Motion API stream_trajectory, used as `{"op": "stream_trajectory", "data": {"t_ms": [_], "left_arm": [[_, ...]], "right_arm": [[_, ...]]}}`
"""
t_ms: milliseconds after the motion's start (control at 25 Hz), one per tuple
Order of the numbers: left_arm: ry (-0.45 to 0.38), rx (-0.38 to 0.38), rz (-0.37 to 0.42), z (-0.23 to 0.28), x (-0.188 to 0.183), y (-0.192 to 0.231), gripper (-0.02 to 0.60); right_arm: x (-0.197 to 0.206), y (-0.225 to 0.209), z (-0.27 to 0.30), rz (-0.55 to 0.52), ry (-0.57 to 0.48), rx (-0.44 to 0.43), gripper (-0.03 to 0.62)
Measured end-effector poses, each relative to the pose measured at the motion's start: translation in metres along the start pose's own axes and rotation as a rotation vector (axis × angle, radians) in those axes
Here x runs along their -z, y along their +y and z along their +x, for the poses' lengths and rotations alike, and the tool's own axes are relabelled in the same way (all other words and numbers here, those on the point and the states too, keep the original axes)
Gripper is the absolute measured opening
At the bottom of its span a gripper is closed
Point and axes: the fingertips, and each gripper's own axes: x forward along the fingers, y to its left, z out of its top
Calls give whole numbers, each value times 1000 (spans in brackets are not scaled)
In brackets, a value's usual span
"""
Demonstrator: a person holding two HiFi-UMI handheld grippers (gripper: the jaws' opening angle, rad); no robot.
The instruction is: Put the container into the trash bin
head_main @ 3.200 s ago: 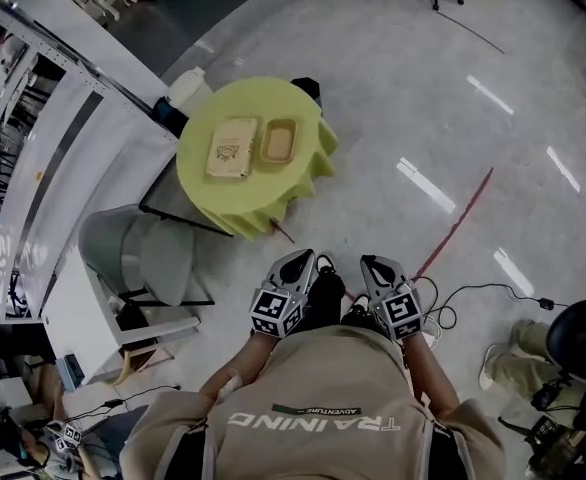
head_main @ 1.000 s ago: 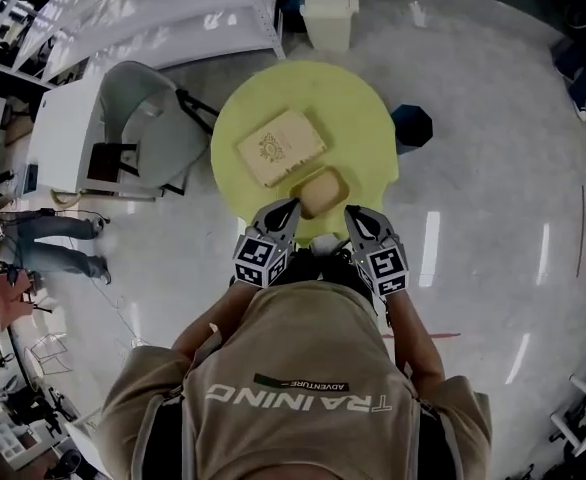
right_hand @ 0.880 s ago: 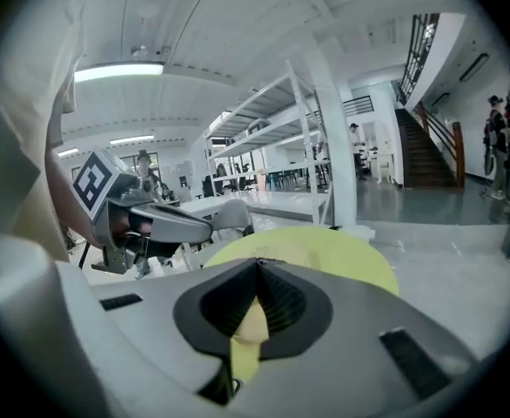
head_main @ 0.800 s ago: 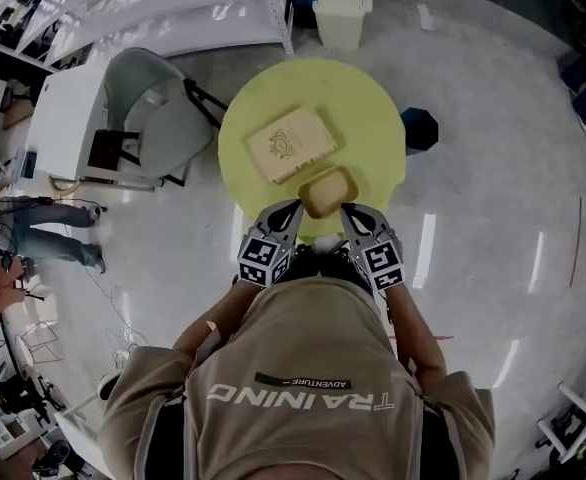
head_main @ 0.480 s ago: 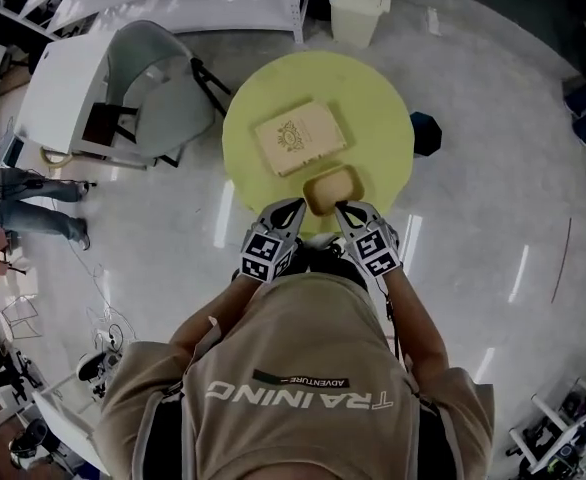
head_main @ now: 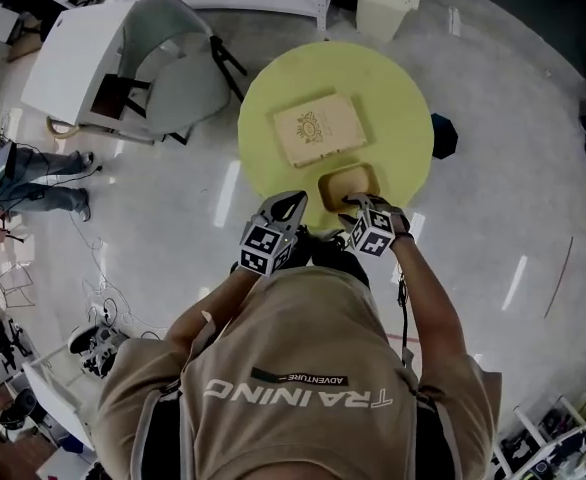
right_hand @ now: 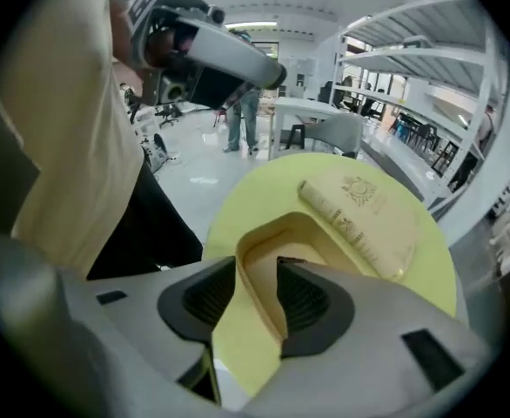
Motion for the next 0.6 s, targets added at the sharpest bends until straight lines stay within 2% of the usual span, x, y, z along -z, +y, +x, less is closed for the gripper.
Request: {"op": "stream_trajectory", "data": {"t_ms": [240, 360, 520, 600], "left_arm": [[1, -23, -18, -4, 5, 7, 2], [9, -17, -24, -4, 9, 5, 2], [21, -3, -22, -1, 12, 3, 2], [20, 5, -18, 0, 10, 3, 2]], "right_arm": [[14, 12, 21, -79, 99, -86, 125], [23, 11, 31, -115, 154, -55, 126], [23, 5, 39, -67, 146, -8, 33], [18, 1, 37, -35, 128, 18, 28]]}}
